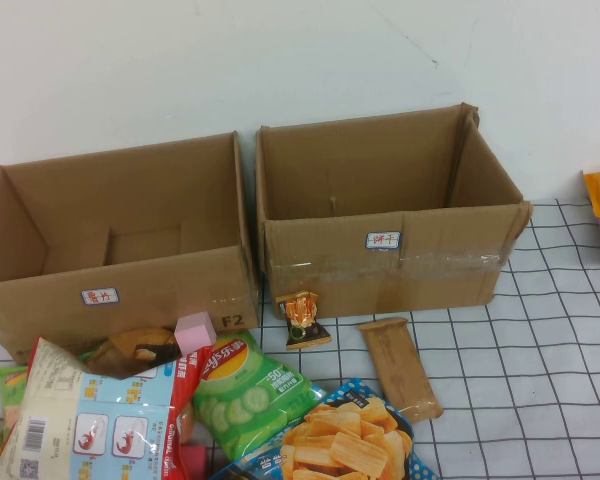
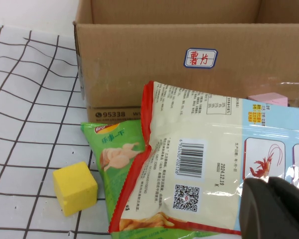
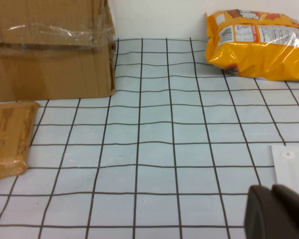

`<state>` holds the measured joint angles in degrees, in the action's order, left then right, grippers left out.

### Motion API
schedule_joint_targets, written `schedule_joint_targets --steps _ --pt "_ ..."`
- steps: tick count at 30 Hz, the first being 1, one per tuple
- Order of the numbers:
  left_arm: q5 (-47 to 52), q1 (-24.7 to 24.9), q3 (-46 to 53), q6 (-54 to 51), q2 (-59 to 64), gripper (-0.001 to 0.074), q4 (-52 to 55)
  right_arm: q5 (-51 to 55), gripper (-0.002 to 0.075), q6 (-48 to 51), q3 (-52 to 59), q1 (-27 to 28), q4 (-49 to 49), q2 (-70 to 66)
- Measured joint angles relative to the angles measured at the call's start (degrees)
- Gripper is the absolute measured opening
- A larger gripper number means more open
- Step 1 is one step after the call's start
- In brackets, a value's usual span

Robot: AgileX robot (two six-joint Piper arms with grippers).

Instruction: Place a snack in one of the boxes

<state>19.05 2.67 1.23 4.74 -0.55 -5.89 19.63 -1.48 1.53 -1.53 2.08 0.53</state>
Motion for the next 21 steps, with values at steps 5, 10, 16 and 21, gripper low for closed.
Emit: schedule_joint_targets --steps 5,10,16,21 --pt "0.0 0.0 0.0 0.0 0.0 -0.0003 0.0 0.0 -0.0001 0.0 0.0 0.0 0.0 0.0" --pt "-0.1 0.0 0.0 0.0 0.0 -0.0003 0.0 0.0 -0.0001 0.0 0.0 0.0 0.0 0.0" --pt "-0.3 0.0 0.0 0.0 0.0 -0.0003 0.0 0.0 -0.0001 0.0 0.0 0.0 0.0 0.0" --pt "-1.2 0.0 0.1 0.0 0.0 -0.0003 -0.8 0.0 -0.0001 0.0 0.0 0.0 0.0 0.0"
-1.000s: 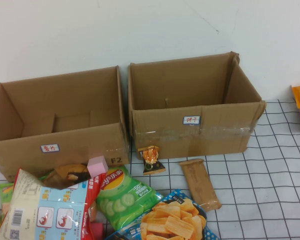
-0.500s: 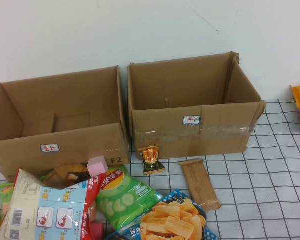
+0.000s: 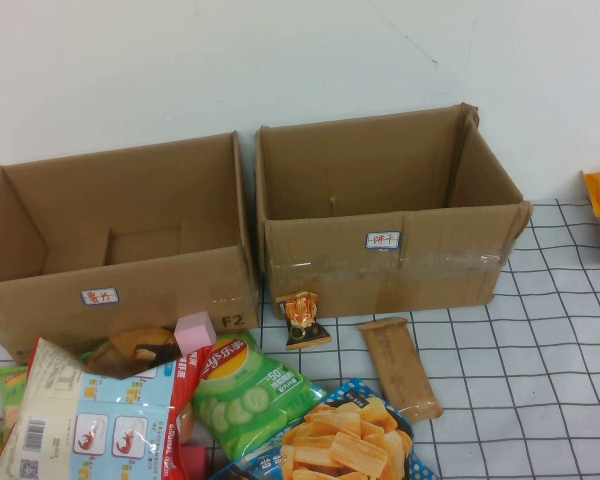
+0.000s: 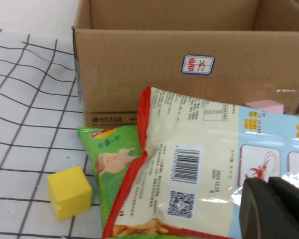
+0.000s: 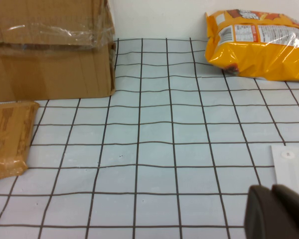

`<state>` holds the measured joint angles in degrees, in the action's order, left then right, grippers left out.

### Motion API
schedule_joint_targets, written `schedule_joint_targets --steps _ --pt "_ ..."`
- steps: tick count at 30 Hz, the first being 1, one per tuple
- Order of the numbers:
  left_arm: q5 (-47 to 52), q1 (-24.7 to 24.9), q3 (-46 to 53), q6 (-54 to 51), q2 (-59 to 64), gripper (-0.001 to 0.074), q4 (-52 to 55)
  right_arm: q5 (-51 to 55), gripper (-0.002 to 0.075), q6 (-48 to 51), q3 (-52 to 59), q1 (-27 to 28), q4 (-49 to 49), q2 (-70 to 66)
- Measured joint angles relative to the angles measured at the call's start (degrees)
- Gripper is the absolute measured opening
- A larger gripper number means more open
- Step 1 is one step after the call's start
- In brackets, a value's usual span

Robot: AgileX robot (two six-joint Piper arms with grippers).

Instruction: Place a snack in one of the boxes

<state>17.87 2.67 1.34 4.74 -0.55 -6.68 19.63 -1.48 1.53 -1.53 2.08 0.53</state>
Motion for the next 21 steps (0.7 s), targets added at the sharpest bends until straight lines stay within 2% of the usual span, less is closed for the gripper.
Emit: schedule_joint_targets --steps 8,10,16,21 --pt "-1.5 0.0 0.1 0.3 0.0 -0.0003 -5.8 0.0 -0.0001 0.0 0.0 0.0 0.0 0.0" --pt "-2.0 0.0 0.1 2.2 0.0 -0.0003 -12.3 0.0 -0.0001 0.0 0.0 0.0 0.0 0.0" --pt "-3.4 0.0 0.1 11.4 0.0 -0.0003 -44.1 0.0 -0.0001 0.0 0.0 0.0 0.0 0.0" --pt "-8.5 0.0 0.1 11.5 0.0 -0.0003 -51.0 0.0 -0.0001 0.0 0.0 0.0 0.0 0.0"
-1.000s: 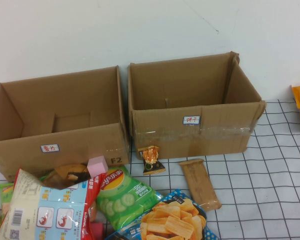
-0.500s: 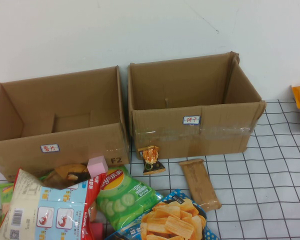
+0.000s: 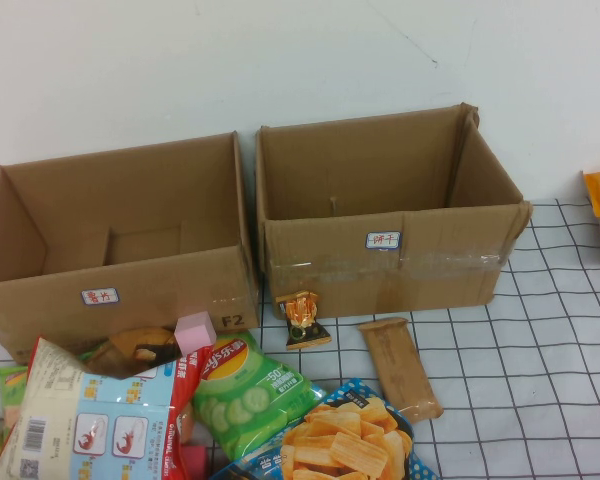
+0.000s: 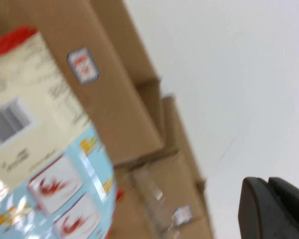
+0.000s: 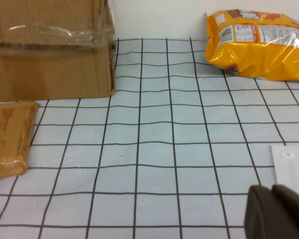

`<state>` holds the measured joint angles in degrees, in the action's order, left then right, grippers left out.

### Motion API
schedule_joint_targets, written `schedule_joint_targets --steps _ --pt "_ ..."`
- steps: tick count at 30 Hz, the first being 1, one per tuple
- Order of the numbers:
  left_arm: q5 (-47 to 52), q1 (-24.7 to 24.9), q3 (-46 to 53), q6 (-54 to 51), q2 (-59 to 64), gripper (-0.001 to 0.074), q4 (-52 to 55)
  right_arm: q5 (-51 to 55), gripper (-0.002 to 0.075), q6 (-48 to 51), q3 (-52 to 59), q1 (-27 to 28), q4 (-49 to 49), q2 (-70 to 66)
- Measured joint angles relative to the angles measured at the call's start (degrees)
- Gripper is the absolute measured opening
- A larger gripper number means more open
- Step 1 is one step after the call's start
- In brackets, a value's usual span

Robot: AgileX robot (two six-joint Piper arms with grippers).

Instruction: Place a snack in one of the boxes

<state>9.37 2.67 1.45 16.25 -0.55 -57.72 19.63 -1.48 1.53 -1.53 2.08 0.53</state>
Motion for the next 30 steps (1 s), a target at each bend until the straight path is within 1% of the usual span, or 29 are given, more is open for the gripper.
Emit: schedule_joint_targets --steps 3,6,8,10,12,14,17,22,26,29,30 --pt "-2.8 0.0 0.0 0.0 0.0 -0.0003 -3.4 0.0 -0.0001 0.0 0.0 0.0 0.0 0.0" --pt "-2.9 0.0 0.0 -2.2 0.0 -0.0003 -5.6 0.0 -0.0001 0.0 0.0 0.0 0.0 0.0" --pt "-2.0 0.0 0.0 -6.5 0.0 -0.0003 -5.9 0.0 -0.0001 0.0 0.0 0.0 0.0 0.0" --pt "0.5 0.0 -0.6 -13.5 0.0 -0.0003 -6.1 0.0 -0.0001 0.0 0.0 0.0 0.0 0.0" --pt "3.9 0.0 -2.9 -20.1 0.0 -0.0003 -5.8 0.0 -0.0001 0.0 0.0 0.0 0.0 0.0" --pt "8.0 0.0 -6.2 -23.6 0.9 -0.0003 -3.5 0.0 -0.0001 0.0 0.0 0.0 0.0 0.0" --pt "14.3 0.0 -12.5 -25.5 5.8 -0.0002 4.3 0.0 -0.0001 0.0 0.0 0.0 0.0 0.0" --pt "26.2 0.0 -24.3 -26.4 19.1 -0.0001 24.3 0.0 -0.0001 0.0 0.0 0.0 0.0 0.0" --pt "35.8 0.0 -33.1 -25.9 29.1 0.0001 37.7 0.0 -0.0001 0.0 0.0 0.0 0.0 0.0" --pt "40.7 0.0 -37.9 -25.5 36.8 0.0036 45.6 0.0 -0.0001 0.0 0.0 0.0 0.0 0.0" --pt "41.6 0.0 -39.2 -25.5 39.3 0.0059 47.1 0.0 -0.0001 0.0 0.0 0.0 0.0 0.0"
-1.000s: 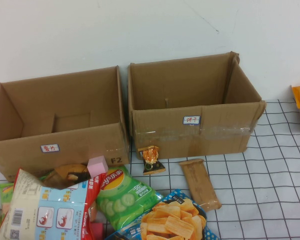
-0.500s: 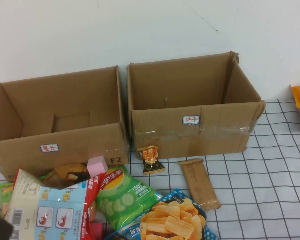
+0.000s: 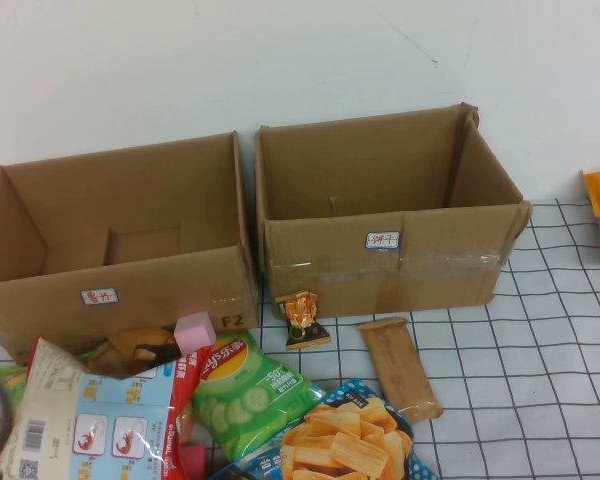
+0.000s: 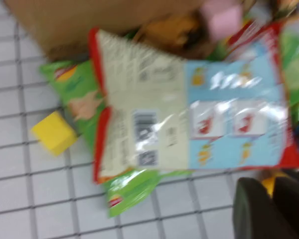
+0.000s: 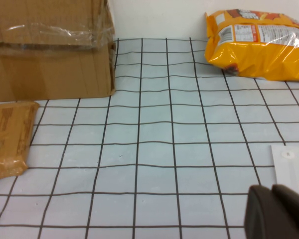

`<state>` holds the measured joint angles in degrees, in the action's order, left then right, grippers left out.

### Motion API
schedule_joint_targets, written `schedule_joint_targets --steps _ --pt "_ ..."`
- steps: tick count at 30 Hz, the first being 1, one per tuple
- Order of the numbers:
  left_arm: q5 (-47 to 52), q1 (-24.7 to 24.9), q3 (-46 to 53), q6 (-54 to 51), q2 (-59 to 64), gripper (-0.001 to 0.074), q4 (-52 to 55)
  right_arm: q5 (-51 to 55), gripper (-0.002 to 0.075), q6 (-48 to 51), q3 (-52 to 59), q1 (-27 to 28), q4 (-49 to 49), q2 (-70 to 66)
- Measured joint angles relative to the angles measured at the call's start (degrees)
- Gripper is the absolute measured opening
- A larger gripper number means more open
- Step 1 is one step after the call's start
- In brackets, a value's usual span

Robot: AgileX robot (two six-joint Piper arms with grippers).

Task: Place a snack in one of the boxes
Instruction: Pick up the potato chip

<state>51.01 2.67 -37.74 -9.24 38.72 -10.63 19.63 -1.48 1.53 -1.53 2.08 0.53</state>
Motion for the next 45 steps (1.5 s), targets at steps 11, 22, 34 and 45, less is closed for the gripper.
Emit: schedule_joint_targets --steps 11,22,34,45 --pt "1.2 7.9 -7.4 -4.0 23.1 0.0426 3.0 0.0 -0.0001 0.0 0.0 0.0 0.0 0.0" --pt "3.4 26.4 -24.2 5.2 41.5 0.0540 16.4 0.0 -0.0001 0.0 0.0 0.0 0.0 0.0" --pt "13.1 32.0 -39.6 7.6 63.2 0.0673 21.6 0.0 -0.0001 0.0 0.0 0.0 0.0 0.0" --pt "11.6 30.5 -40.1 8.3 66.6 0.0675 23.9 0.0 -0.0001 0.0 0.0 0.0 0.0 0.0"
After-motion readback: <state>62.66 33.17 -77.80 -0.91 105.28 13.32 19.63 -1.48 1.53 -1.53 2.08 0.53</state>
